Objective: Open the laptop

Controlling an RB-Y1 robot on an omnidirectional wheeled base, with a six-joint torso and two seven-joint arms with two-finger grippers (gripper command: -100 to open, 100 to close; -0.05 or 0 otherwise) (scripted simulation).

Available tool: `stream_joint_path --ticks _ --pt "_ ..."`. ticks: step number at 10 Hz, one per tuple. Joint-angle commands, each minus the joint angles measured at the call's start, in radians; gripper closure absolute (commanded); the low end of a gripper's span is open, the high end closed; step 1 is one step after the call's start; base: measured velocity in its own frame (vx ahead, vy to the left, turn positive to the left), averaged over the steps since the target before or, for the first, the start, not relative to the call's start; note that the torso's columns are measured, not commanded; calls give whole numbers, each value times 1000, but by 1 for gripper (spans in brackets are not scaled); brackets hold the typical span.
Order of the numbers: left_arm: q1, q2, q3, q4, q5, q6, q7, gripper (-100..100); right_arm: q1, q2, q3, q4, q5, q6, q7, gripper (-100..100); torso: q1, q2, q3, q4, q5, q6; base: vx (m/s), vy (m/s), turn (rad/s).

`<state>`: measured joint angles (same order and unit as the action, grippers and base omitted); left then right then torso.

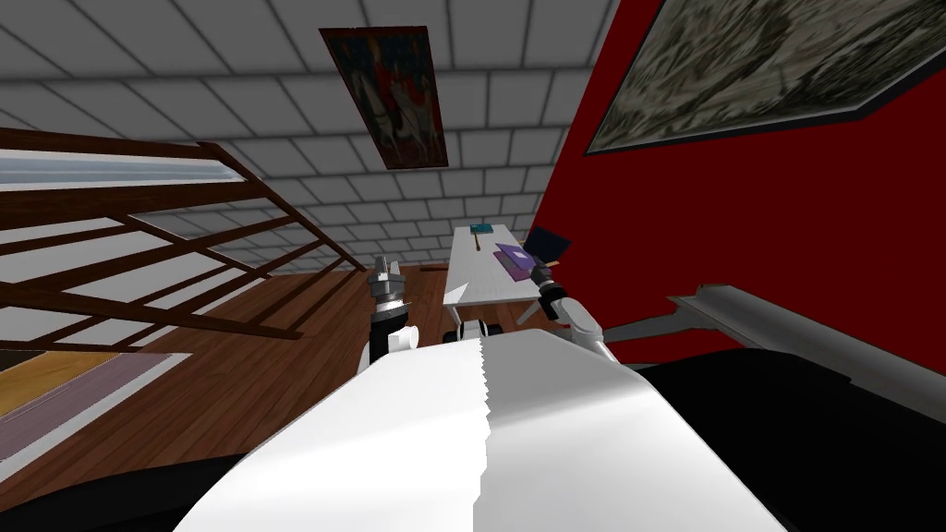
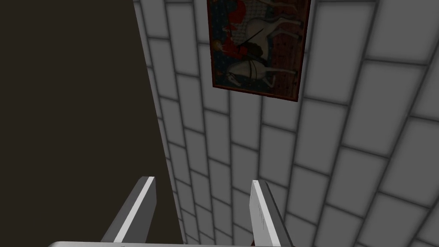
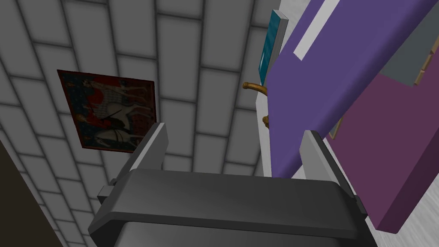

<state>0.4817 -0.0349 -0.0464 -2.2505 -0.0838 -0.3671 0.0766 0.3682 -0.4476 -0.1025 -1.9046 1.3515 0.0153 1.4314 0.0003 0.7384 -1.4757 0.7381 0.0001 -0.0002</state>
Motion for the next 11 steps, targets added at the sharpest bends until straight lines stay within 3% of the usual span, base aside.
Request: stream_joint_path --ticks 1,4,5,6,11 --pt "0 0 0 0 0 0 0 0 24 -47 -43 -19 -39 -41 -24 -100 0 0 0 0 0 0 39 68 -87" --pt "0 0 0 0 0 0 0 0 59 -132 -87 -48 -96 -75 -61 -100 2 -1 -1 0 1 0 54 106 -81" --pt "0 0 0 0 0 0 0 0 54 -128 -66 -47 -86 -50 -57 -100 1 -1 -1 0 0 0 30 49 -18" --pt "0 0 0 0 0 0 0 0 56 -131 -67 -49 -88 -51 -61 0 -3 0 0 0 -1 0 6 12 4" --pt "0 0 0 0 0 0 0 0 56 -130 -67 -49 -88 -51 -60 0 0 -1 0 0 0 0 1 1 0"
